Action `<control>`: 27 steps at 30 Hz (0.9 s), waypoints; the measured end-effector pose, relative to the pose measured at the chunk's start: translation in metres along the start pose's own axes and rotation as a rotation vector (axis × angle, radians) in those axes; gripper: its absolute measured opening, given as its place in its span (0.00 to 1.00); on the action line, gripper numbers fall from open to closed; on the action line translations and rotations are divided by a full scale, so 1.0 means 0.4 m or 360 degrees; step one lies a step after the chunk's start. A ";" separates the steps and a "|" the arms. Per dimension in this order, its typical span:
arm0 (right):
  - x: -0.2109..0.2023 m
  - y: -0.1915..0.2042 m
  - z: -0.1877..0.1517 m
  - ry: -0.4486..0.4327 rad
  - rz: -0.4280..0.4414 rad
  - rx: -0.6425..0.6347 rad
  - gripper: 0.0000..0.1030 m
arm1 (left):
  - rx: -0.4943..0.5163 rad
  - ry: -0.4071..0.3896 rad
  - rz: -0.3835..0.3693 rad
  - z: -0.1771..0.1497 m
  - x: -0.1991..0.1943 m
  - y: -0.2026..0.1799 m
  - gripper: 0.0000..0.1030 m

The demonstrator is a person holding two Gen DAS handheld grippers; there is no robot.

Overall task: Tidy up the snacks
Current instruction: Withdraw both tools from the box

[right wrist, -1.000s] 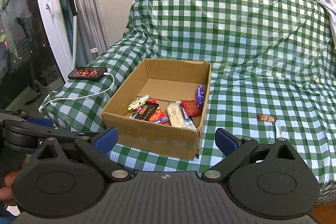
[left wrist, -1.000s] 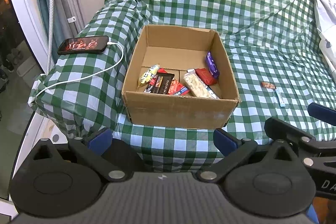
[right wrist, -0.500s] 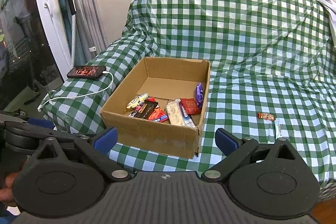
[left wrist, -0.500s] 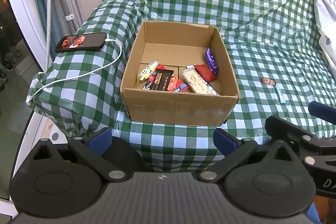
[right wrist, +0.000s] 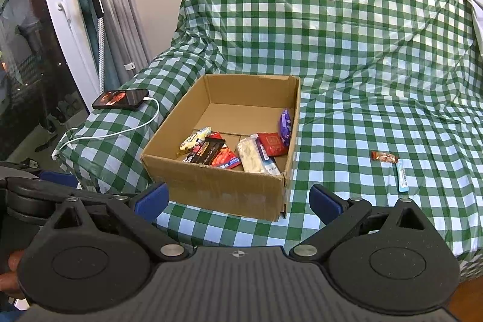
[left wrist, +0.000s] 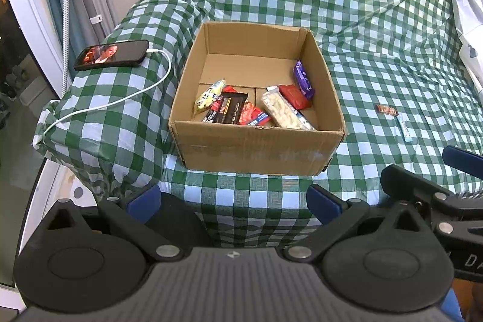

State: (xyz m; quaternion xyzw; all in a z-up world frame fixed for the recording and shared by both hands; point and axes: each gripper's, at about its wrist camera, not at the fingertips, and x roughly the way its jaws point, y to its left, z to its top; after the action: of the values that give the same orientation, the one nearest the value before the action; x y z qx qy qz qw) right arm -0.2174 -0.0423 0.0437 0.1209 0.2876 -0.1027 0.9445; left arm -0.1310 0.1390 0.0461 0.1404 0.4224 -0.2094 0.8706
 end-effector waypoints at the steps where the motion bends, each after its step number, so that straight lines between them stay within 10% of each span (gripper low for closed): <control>1: 0.002 -0.001 0.000 0.0003 -0.0001 0.0001 0.96 | 0.0002 0.0004 0.0000 0.000 0.003 -0.001 1.00; 27: 0.077 -0.063 -0.004 0.0126 -0.0007 0.0143 0.97 | 0.0089 0.0119 0.0011 0.026 0.077 -0.051 1.00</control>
State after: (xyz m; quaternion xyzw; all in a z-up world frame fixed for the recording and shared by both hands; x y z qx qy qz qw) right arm -0.1997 -0.0695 0.0209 0.1666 0.3202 -0.1126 0.9258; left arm -0.1168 0.1094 0.0267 0.1739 0.4481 -0.2129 0.8506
